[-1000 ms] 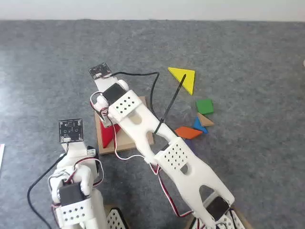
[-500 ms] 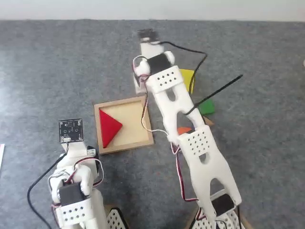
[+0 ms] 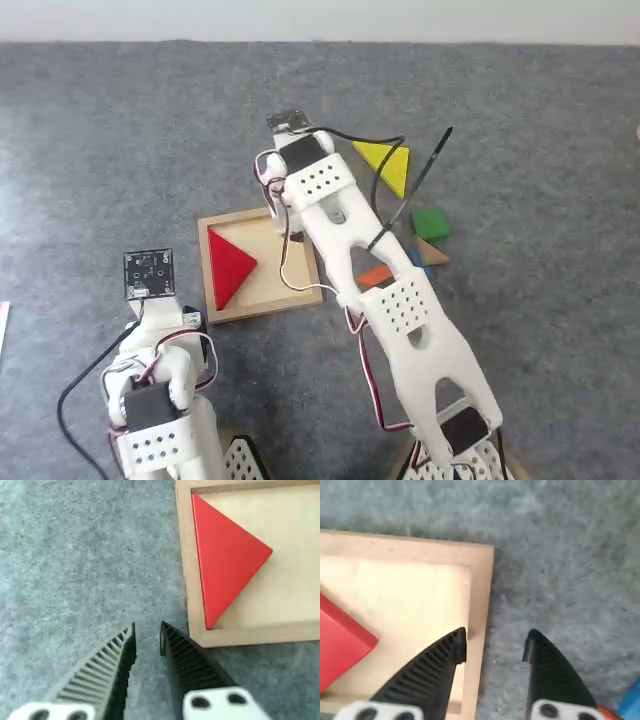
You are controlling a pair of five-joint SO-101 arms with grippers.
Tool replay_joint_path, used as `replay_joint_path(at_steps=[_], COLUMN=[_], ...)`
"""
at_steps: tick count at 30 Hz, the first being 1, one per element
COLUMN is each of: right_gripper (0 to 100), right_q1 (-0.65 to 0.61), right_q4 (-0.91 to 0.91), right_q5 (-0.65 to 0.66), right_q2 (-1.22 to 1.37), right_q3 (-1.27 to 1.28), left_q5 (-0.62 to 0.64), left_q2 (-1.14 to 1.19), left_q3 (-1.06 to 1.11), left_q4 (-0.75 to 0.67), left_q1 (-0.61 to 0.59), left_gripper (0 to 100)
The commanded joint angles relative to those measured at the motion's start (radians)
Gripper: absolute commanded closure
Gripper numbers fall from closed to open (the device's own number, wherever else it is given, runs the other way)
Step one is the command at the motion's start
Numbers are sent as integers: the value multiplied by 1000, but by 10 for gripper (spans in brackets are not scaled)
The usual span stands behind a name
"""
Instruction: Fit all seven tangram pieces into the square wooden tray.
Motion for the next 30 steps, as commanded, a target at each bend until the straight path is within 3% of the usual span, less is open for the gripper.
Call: replay_joint_path(at_steps=[1,10,16,23,27,30], right_gripper=[864,908,969,965,965,965], right_q1=[-30,-68,41,125,147,154], right_q4=[18,-2,13,36,44,42], right_q5=[3,11,15,38,-74,-57], right_q2=[-51,27,45,45,25,10], right_q3=[-6,-8,-8,-8,0,2], left_q5=[-2,-2,-2,-2,-2,-2], left_q2=[-18,-18,-18,-18,-18,-18], left_q3=[-12,-12,-12,-12,-12,-12], left_q4=[3,3,3,3,3,3], left_q1=[-8,-8,-8,-8,-8,-8], left_gripper=[920,920,920,920,920,920])
